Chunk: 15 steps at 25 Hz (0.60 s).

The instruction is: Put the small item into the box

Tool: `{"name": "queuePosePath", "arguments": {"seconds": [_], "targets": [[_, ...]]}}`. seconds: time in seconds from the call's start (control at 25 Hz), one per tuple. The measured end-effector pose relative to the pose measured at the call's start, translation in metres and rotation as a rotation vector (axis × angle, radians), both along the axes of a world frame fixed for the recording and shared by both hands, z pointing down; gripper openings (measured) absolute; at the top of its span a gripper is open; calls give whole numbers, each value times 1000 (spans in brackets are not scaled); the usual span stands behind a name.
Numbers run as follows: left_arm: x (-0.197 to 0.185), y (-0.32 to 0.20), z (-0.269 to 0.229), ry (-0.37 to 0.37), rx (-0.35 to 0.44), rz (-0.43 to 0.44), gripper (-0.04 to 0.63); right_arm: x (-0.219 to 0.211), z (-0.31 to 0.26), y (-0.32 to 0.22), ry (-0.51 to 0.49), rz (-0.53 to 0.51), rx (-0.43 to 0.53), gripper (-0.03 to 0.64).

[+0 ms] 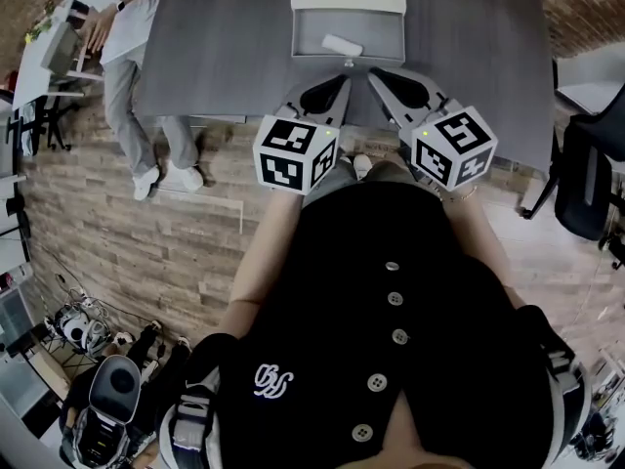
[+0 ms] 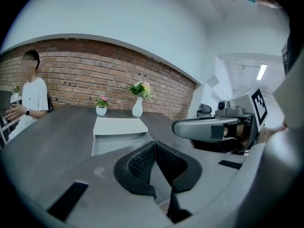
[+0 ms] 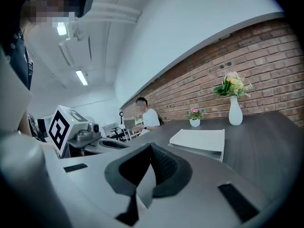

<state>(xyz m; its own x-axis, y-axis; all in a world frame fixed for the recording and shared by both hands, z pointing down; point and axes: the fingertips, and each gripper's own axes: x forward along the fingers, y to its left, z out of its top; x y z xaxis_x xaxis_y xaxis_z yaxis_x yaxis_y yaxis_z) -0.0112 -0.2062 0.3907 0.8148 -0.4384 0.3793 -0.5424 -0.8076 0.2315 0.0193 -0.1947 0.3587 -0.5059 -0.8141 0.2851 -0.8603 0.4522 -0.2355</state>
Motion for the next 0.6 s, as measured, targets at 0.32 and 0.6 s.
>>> {"name": "queuePosePath", "arguments": {"seconds": [0.32, 0.6], "targets": [[-3, -4, 4, -32, 2, -5, 14, -7, 0, 1, 16, 3, 14, 2], [-7, -7, 9, -38, -12, -17, 14, -5, 1, 0, 8, 16, 8, 2]]}}
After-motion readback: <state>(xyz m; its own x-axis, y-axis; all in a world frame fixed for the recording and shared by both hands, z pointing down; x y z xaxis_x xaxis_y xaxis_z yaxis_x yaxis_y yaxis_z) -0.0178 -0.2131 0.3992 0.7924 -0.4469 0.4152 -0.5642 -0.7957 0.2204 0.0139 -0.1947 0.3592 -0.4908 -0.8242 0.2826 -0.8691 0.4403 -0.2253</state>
